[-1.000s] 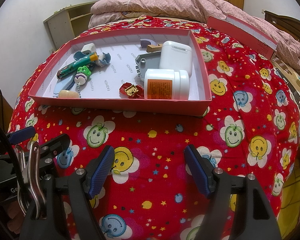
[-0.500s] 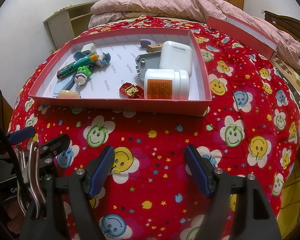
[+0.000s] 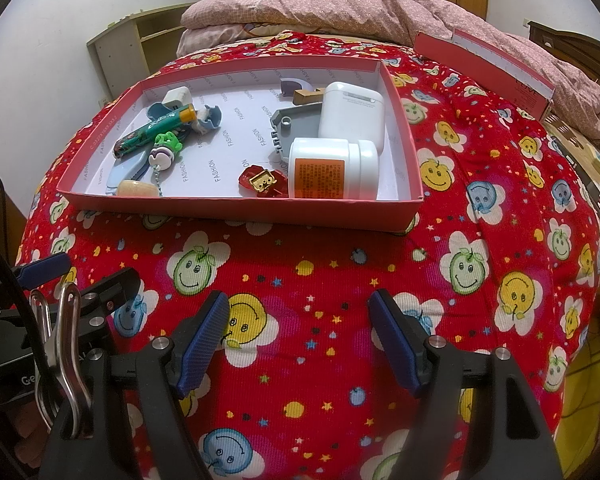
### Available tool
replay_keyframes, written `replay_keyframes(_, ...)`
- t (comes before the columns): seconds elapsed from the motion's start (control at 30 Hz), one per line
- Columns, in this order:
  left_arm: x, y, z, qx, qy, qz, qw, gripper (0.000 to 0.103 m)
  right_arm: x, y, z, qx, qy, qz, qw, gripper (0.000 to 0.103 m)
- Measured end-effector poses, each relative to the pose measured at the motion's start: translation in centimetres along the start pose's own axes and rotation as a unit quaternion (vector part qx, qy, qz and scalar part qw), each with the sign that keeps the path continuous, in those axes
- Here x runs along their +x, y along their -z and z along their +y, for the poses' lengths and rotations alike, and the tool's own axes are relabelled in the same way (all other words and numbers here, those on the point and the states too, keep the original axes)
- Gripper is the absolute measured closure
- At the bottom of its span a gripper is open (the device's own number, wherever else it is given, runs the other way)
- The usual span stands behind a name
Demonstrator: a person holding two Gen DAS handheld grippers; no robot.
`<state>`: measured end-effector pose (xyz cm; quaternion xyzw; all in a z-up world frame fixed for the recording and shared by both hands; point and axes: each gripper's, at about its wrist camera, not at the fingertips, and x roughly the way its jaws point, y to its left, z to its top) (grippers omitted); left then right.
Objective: Organize rigid objects
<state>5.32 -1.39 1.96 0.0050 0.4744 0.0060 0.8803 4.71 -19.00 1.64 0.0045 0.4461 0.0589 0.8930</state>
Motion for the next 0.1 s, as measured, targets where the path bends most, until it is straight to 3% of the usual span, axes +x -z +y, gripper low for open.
replay_keyframes(0.1,0.00,-0.01,0.00,0.000,0.000,0.000,1.0000,0.013,0.00,0.00,0.00,0.000,0.000,0.000,1.000,0.028)
